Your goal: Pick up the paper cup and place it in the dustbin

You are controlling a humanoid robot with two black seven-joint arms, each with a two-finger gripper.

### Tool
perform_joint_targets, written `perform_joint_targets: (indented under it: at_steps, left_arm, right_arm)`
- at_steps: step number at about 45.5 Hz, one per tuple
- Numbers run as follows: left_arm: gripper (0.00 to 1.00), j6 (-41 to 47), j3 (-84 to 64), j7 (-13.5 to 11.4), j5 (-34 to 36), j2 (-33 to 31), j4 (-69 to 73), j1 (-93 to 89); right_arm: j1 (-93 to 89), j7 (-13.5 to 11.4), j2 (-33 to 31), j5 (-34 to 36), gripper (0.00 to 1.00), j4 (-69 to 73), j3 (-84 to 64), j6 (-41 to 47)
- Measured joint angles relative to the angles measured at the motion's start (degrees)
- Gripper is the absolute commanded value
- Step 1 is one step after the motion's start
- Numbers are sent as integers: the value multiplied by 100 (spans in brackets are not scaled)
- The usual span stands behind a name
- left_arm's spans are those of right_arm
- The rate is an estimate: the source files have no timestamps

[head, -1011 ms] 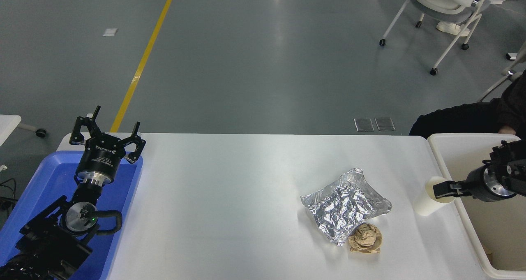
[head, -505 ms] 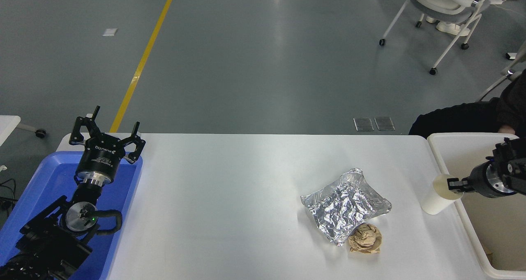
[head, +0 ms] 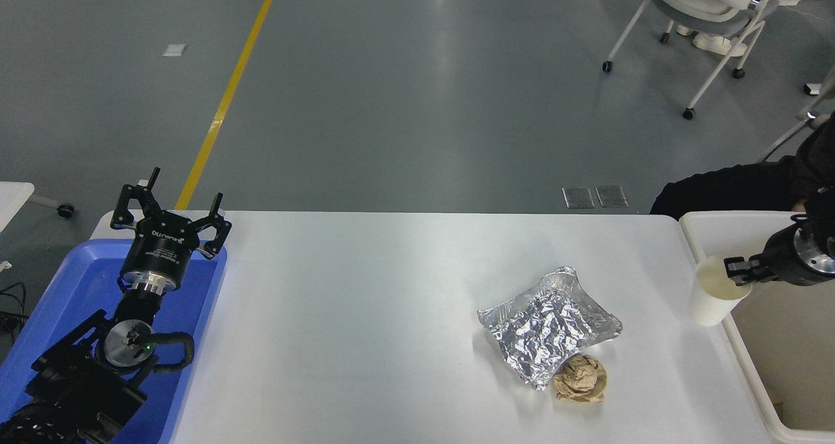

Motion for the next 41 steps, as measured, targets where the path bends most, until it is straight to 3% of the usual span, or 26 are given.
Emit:
perform_joint_targets:
  at_steps: [21,33,41]
  left_arm:
    - [100,0,0,0,0,0,1,5]
    - [100,5,0,-7,0,0,3,5]
    - [100,5,0,-8,0,1,2,5]
  right_arm:
    - [3087,204,43,5,0,1529,-917,1125]
    - [3806,238,-8,-27,0,1708,-1140,1531]
    - [3925,216,-412,-217,0,1517,-1393,1606]
